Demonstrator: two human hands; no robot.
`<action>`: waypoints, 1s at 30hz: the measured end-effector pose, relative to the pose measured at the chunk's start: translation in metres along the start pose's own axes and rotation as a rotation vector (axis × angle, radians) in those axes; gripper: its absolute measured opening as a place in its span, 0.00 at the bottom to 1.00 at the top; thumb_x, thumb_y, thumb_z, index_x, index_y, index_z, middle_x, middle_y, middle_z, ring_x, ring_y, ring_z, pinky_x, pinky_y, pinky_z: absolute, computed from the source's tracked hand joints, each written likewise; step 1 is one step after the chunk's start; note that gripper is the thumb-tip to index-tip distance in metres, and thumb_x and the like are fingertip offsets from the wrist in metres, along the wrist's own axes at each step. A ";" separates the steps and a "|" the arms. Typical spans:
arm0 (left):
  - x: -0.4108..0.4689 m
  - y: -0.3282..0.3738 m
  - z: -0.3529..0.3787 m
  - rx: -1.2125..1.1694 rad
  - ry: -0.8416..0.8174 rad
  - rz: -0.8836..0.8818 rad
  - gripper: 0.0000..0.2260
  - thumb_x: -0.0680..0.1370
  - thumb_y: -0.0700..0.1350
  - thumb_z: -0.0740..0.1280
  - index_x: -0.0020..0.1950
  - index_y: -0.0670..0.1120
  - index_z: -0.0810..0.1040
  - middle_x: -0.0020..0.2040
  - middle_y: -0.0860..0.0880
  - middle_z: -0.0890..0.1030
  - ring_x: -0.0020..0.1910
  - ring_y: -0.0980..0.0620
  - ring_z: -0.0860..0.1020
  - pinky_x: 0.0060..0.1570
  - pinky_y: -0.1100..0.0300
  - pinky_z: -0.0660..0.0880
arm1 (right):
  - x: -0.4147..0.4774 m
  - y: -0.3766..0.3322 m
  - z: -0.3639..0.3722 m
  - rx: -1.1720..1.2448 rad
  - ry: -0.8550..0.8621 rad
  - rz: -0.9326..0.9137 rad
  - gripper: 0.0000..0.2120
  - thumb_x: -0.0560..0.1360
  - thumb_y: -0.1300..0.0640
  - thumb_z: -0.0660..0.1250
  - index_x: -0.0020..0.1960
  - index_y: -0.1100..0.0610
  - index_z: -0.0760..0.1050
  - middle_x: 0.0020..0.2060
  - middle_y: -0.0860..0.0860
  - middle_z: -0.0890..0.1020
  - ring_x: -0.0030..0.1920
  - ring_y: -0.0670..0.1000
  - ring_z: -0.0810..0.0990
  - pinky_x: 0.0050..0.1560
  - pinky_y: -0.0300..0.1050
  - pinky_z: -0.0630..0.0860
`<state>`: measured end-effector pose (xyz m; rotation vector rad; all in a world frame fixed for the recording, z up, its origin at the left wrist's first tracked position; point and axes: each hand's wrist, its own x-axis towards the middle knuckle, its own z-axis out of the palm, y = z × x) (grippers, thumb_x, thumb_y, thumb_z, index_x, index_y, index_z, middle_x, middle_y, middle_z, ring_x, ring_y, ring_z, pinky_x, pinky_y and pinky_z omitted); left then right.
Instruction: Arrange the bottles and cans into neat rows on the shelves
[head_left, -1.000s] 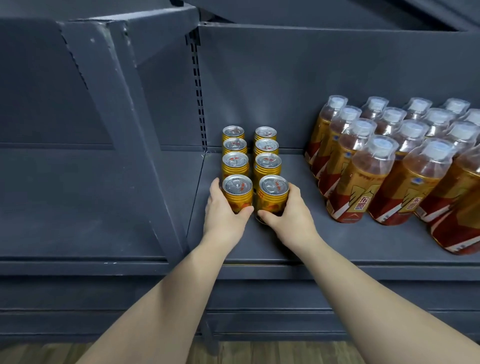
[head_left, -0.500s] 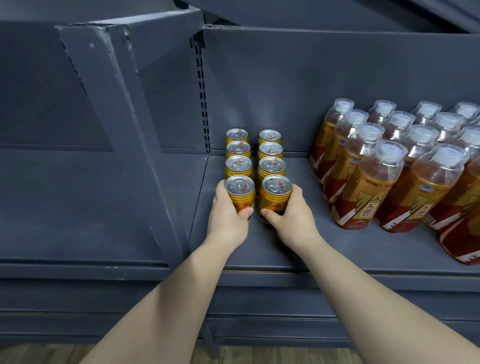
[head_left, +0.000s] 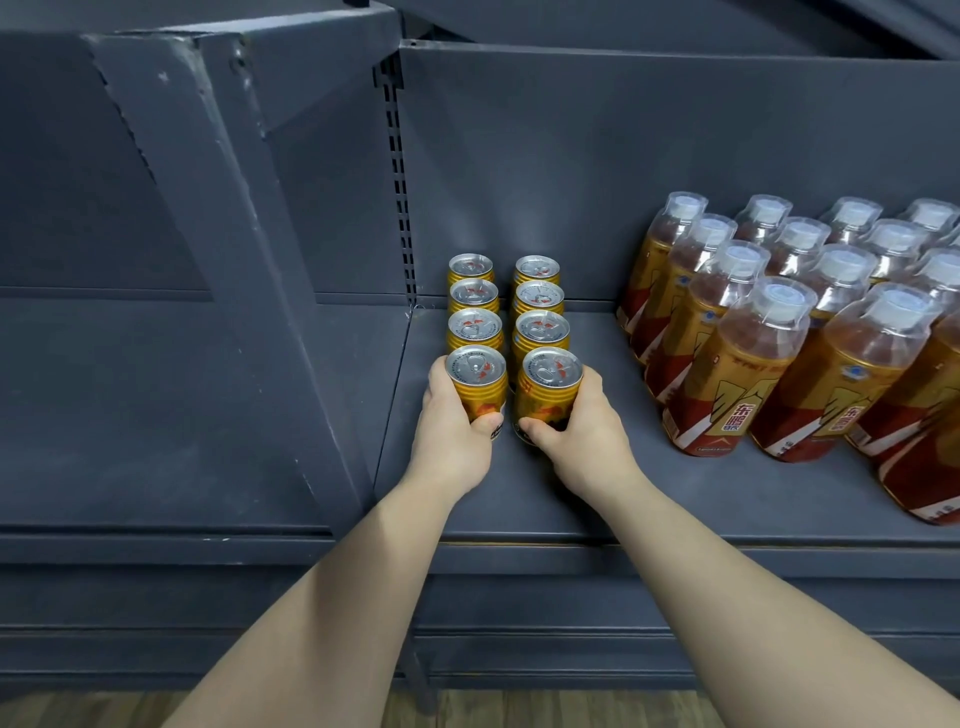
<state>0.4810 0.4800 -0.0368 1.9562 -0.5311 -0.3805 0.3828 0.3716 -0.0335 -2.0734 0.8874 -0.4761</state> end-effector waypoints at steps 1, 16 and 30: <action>0.000 -0.001 0.000 0.000 0.000 0.002 0.37 0.78 0.40 0.71 0.79 0.53 0.52 0.74 0.50 0.66 0.72 0.50 0.67 0.64 0.58 0.67 | 0.000 0.000 0.000 -0.001 -0.001 -0.001 0.36 0.73 0.52 0.76 0.74 0.53 0.59 0.70 0.49 0.73 0.68 0.51 0.73 0.59 0.40 0.68; 0.005 -0.007 0.002 0.037 0.017 0.035 0.37 0.77 0.40 0.73 0.78 0.51 0.54 0.74 0.49 0.67 0.71 0.50 0.68 0.62 0.60 0.66 | 0.001 0.001 0.001 -0.006 -0.003 0.012 0.37 0.74 0.51 0.76 0.75 0.52 0.59 0.70 0.49 0.73 0.68 0.51 0.73 0.58 0.39 0.67; -0.006 0.001 -0.007 0.013 -0.001 -0.014 0.48 0.76 0.44 0.75 0.82 0.52 0.41 0.80 0.49 0.58 0.77 0.47 0.62 0.72 0.50 0.64 | 0.000 0.005 -0.002 0.015 -0.047 0.038 0.51 0.70 0.47 0.78 0.81 0.53 0.49 0.76 0.49 0.67 0.74 0.53 0.68 0.71 0.51 0.68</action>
